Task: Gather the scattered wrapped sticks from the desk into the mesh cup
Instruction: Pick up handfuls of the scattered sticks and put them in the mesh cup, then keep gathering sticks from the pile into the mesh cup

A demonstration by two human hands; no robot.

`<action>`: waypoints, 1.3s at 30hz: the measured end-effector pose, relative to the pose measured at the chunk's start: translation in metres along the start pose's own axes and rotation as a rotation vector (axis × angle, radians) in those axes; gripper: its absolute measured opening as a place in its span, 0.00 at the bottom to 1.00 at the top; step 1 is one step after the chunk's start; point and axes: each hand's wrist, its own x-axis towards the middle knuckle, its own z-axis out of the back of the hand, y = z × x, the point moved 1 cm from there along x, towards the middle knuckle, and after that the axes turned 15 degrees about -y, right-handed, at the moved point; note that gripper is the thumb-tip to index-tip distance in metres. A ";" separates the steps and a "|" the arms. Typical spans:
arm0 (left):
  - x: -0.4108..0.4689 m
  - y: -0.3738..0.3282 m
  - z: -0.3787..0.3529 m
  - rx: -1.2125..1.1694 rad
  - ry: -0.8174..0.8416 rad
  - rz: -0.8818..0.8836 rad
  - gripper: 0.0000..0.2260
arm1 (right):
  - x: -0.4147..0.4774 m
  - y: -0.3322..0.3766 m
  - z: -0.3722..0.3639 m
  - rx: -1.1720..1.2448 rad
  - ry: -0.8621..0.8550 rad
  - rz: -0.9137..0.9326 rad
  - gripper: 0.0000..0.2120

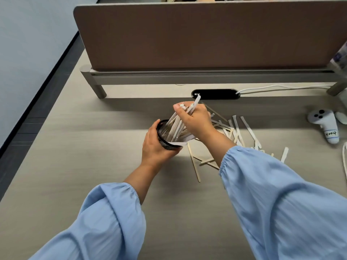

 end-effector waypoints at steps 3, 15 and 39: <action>0.002 0.001 0.000 -0.029 0.016 0.050 0.44 | -0.002 0.001 0.001 0.176 0.183 -0.056 0.16; 0.006 0.007 0.004 -0.176 0.035 0.099 0.41 | 0.014 -0.002 0.001 -0.222 0.096 0.093 0.23; 0.011 0.006 0.002 0.048 -0.103 -0.045 0.42 | -0.019 -0.073 -0.008 -0.571 0.412 -0.162 0.19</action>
